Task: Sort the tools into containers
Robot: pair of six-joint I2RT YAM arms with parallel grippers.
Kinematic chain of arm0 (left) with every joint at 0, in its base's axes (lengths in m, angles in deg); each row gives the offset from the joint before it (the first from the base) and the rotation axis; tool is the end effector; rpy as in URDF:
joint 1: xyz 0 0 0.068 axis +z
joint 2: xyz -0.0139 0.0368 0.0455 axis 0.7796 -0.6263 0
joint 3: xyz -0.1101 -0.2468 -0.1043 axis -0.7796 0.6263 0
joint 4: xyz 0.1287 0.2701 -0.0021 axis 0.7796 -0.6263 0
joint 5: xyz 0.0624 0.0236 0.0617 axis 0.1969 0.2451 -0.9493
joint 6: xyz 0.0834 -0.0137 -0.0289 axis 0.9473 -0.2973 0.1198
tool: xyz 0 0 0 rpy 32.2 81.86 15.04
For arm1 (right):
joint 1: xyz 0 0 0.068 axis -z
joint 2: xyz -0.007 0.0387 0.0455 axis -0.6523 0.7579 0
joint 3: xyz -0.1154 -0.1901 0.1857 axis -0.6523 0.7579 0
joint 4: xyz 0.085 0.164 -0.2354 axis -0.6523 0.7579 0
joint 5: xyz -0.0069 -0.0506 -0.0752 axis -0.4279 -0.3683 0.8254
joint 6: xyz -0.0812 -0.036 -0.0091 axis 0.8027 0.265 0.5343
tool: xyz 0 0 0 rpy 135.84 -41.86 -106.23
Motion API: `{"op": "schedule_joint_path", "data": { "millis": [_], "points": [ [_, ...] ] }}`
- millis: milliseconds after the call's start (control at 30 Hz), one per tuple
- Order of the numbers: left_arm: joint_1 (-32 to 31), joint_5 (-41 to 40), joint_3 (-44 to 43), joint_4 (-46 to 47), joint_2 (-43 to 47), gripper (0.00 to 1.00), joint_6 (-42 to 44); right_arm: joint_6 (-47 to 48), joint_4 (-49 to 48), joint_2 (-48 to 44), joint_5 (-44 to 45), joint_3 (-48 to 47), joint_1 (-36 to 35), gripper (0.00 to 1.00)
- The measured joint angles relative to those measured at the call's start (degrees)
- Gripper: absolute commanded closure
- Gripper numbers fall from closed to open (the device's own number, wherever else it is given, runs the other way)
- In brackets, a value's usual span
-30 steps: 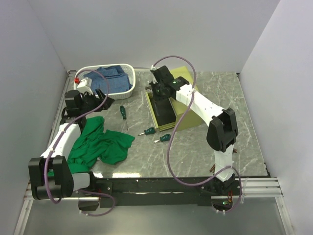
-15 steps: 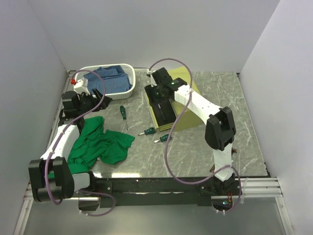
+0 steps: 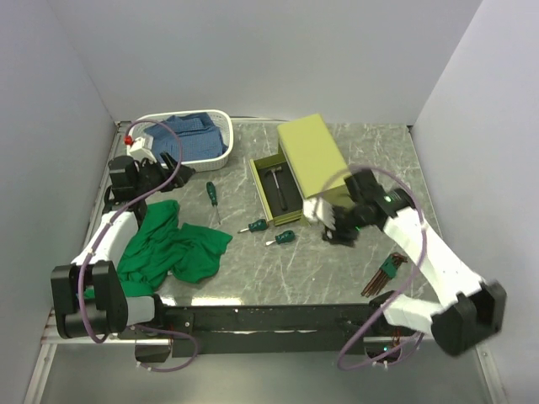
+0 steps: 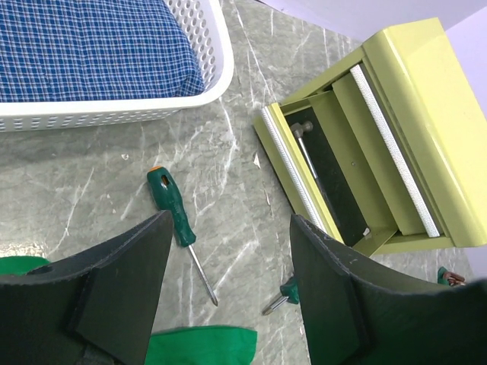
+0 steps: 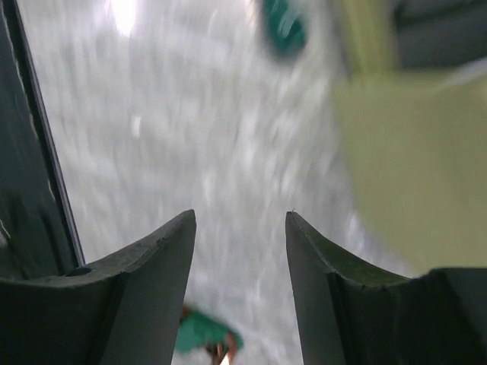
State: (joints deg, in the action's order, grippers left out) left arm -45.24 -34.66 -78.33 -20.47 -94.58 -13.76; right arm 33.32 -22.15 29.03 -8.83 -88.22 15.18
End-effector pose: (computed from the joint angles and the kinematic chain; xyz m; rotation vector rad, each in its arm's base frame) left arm 0.3520 -0.0065 0.2544 -0.1389 1.9087 -0.7844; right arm 0.2347 0.1532 0.2749 -1.8146 1.7924 0.4349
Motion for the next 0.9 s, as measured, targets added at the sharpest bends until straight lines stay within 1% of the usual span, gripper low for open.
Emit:
{"op": "schedule_joint_path", "data": {
  "millis": [33, 133, 200, 300, 367, 433, 533, 567, 600, 733, 900],
  "points": [
    [0.0, 0.11, 0.0, 0.07, -0.11, 0.32, 0.0, 4.94, 1.79, -3.65, 0.33, 3.56, 2.29, 0.41],
    [0.0, 0.22, 0.0, 0.13, -0.44, 0.31, 0.02, 16.26, 4.61, -10.84, 1.73, 11.82, 6.34, 0.4],
    [0.0, 0.22, 0.0, 0.13, -0.83, 0.32, 0.07, 22.69, 5.4, -13.81, 3.48, 17.29, 9.18, 0.39],
    [0.0, 0.22, 0.0, 0.0, -1.36, 0.32, 0.22, 29.18, 6.05, -13.33, 6.16, 21.97, 14.49, 0.39],
    [0.0, 0.28, -0.28, -0.24, -2.05, 0.32, 0.44, 32.52, 6.16, -10.05, 8.15, 22.73, 17.84, 0.39],
    [0.0, 0.26, -0.96, -0.7, -2.84, 0.32, 0.87, 36.15, 6.01, -6.29, 9.46, 22.45, 23.93, 0.37],
    [0.0, 0.22, -2.38, -1.4, -4.13, 0.32, 1.77, 42.71, 5.64, -1.84, 13.03, 22.23, 32.11, 0.33],
    [0.0, 0.22, -2.73, -1.46, -4.55, 0.32, 1.92, 44.59, 5.46, -1.36, 14.01, 22.23, 33.81, 0.18],
    [0.0, 0.2, -3.04, -1.53, -4.85, 0.32, 2.12, 46.8, 5.25, -1.14, 15.13, 22.23, 36.28, 0.0],
    [0.0, 0.17, -3.89, -2.29, -5.81, 0.32, 3.3, 51.25, 5.01, -1.01, 17.42, 22.23, 41.42, 0.0],
    [0.0, 0.11, -4.5, -3.34, -6.69, 0.33, 4.57, 53.44, 3.26, 0.33, 19.47, 23.69, 43.52, 0.0]
  ]
}}
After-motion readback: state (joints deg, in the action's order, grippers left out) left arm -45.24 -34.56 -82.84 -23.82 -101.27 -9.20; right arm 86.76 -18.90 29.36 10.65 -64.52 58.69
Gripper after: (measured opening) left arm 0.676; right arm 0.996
